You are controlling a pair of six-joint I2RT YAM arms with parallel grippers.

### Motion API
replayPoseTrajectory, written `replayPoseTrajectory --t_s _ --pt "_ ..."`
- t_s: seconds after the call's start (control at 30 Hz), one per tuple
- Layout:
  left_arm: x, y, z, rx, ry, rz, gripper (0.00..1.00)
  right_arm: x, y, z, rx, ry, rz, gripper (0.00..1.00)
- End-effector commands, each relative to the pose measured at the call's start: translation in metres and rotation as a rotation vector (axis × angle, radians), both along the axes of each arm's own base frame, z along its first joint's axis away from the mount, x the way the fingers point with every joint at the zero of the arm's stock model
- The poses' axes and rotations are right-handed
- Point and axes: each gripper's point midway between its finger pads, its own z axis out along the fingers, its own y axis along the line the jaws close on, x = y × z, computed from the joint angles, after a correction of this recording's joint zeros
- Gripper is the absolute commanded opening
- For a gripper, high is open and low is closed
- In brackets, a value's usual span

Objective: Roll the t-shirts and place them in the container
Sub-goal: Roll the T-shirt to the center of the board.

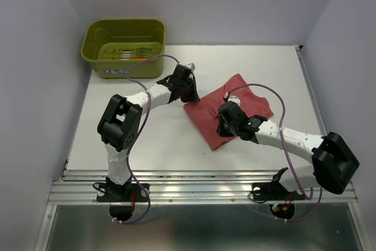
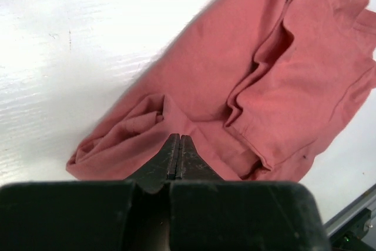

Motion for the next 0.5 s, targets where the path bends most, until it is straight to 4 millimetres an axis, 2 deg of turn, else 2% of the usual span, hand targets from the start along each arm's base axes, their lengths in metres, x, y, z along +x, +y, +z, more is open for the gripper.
replayPoseTrajectory --t_s 0.0,0.13,0.23,0.37,0.47 --pt "0.015 0.002 -0.015 0.05 -0.009 0.022 0.0 0.01 0.004 -0.01 -0.004 -0.007 -0.046 0.18" --pt "0.011 0.005 -0.032 0.067 0.025 0.031 0.0 0.006 0.0 -0.032 -0.033 0.02 -0.05 0.18" --pt "-0.001 0.013 -0.044 0.082 0.051 0.042 0.0 -0.001 -0.001 -0.044 -0.029 0.043 -0.027 0.18" --pt "-0.008 0.024 -0.043 0.097 0.068 0.072 0.0 -0.016 -0.005 -0.058 -0.03 0.082 -0.023 0.17" --pt "-0.018 0.033 -0.045 0.101 0.081 0.09 0.0 -0.032 0.004 -0.063 -0.011 0.104 -0.002 0.17"
